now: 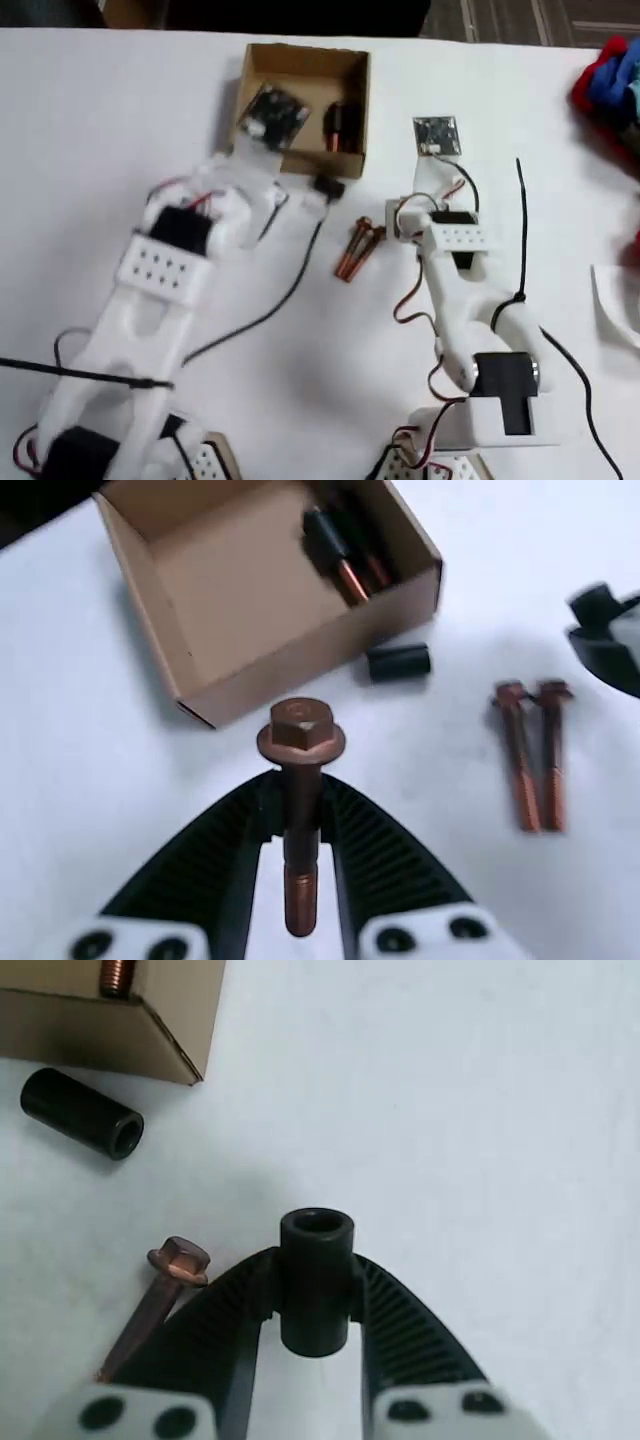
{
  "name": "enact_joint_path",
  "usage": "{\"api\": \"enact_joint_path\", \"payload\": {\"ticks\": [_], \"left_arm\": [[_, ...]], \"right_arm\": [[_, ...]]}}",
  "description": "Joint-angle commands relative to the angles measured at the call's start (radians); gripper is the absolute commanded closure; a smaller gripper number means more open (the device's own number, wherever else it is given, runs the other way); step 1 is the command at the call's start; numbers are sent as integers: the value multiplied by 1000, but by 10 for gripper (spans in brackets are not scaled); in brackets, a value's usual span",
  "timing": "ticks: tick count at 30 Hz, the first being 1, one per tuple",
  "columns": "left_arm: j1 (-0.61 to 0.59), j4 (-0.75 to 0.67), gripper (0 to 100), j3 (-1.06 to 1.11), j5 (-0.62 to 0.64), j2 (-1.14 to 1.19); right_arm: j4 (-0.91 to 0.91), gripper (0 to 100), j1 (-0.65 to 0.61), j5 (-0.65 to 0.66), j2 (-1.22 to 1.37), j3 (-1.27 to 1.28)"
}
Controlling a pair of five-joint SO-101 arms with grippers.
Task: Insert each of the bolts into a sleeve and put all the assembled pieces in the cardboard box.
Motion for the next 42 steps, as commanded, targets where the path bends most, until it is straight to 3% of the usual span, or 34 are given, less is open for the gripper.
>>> {"api": "enact_joint_path", "payload": {"ticks": [1, 15, 21, 24, 27, 37, 40, 42], "left_arm": [[-51, -215, 976, 62, -12, -78], [-98, -267, 975, 171, -8, -126], [-80, -694, 975, 423, 153, -354], [-58, -847, 974, 610, 169, -500], [-41, -945, 974, 737, 169, -612], [49, -942, 974, 661, 186, -531], [58, -904, 974, 530, 304, -440], [57, -793, 974, 414, 428, -377]], "right_arm": [[-15, 976, 1, -8, -16, -6], [-82, 975, -113, -8, -18, 14], [-510, 977, -113, -152, -65, 253], [-812, 977, -114, -227, -153, 437], [-1075, 977, -114, -209, -205, 569], [-1345, 976, -282, -209, -202, 687], [-1423, 976, -297, -206, -143, 689], [-1517, 976, -292, -206, -73, 686]]}}
